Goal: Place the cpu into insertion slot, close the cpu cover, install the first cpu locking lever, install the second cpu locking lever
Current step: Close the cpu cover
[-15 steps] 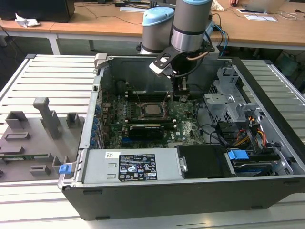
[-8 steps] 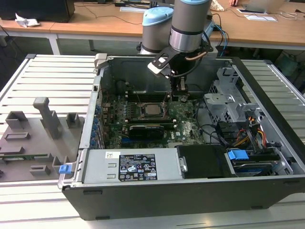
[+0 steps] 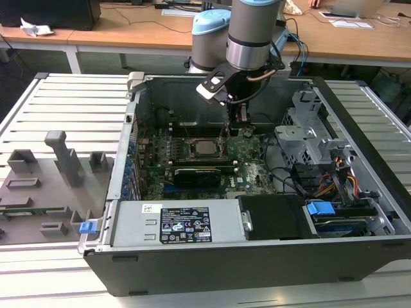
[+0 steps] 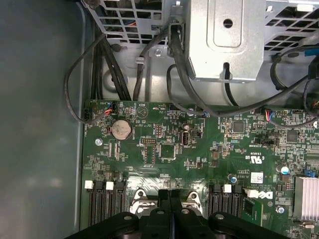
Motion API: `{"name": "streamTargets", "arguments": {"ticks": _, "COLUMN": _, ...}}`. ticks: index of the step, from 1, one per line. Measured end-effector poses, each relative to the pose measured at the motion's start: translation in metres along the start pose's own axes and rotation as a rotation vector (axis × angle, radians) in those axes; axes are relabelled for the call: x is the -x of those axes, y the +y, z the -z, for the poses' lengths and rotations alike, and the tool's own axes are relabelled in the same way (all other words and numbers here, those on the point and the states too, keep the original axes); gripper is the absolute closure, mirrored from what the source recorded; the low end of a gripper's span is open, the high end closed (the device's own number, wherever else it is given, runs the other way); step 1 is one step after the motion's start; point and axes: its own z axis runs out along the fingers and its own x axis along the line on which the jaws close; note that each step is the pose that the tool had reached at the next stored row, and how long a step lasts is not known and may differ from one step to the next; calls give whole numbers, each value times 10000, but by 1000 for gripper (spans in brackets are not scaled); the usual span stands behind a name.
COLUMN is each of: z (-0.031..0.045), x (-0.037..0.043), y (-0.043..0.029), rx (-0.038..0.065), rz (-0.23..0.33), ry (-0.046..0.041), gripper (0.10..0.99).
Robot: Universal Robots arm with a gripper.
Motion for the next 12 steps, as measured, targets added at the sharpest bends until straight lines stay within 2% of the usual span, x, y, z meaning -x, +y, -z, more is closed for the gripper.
{"name": "streamTargets", "arguments": {"ticks": 12, "z": -4, "x": -3, "y": -76, "rx": 1, "rz": 1, "ry": 2, "gripper": 980}}
